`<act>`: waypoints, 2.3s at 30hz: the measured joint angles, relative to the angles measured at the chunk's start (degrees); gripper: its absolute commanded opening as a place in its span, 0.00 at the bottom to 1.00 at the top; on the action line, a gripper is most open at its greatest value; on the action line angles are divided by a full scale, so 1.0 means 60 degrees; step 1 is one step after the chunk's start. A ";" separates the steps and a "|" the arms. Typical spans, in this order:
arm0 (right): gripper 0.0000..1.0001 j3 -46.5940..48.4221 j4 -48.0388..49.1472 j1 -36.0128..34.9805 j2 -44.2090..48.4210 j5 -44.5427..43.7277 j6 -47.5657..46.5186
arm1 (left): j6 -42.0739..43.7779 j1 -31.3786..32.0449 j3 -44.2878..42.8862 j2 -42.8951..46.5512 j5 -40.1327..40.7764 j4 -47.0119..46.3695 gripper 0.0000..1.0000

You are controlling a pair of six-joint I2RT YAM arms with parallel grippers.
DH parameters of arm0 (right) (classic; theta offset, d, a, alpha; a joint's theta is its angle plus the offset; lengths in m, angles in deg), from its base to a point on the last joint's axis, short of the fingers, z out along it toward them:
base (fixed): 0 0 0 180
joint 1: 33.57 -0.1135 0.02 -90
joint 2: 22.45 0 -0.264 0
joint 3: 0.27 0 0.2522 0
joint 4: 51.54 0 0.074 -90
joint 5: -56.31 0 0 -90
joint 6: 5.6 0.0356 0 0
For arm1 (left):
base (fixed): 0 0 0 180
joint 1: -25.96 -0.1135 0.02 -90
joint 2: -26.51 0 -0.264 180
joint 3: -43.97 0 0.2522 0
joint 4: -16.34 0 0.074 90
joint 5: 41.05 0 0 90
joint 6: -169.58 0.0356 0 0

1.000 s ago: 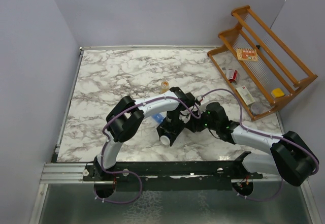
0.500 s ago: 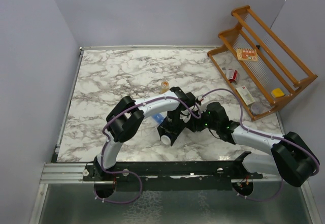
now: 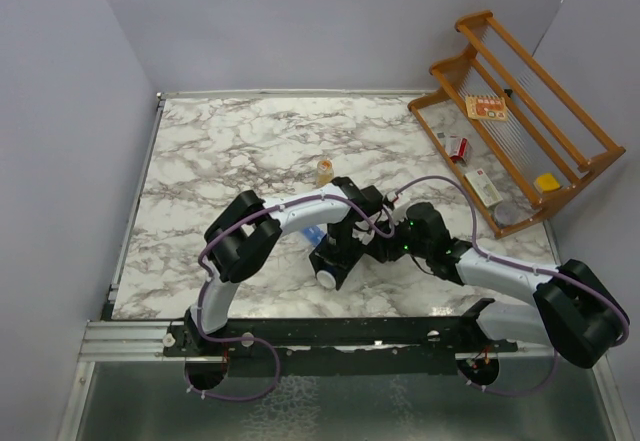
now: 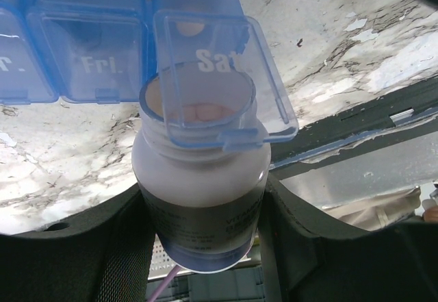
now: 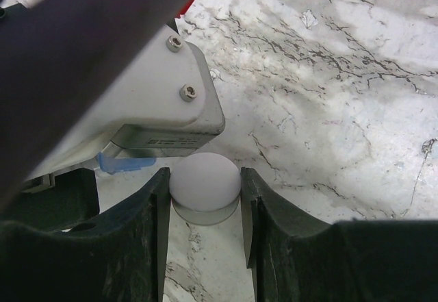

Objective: Sort the pills into containers
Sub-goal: Pour the pill into the pill container, then screw the lid of the pill bottle onto the pill bottle.

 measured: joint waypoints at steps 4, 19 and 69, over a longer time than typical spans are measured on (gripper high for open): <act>0.01 0.0000 0.0007 0.0000 0.0036 -0.0011 0.0029 | 0.0004 -0.0004 -0.0076 -0.0004 0.0022 0.0025 0.00; 0.01 0.0004 0.0412 0.0015 0.0069 -0.0069 0.0175 | 0.0000 -0.0109 -0.0321 0.0069 0.0397 0.0131 0.00; 0.01 0.0226 0.0521 -0.0506 0.0168 0.0004 -0.0998 | -0.0929 -0.0233 0.7173 0.6076 0.1297 -0.7435 0.00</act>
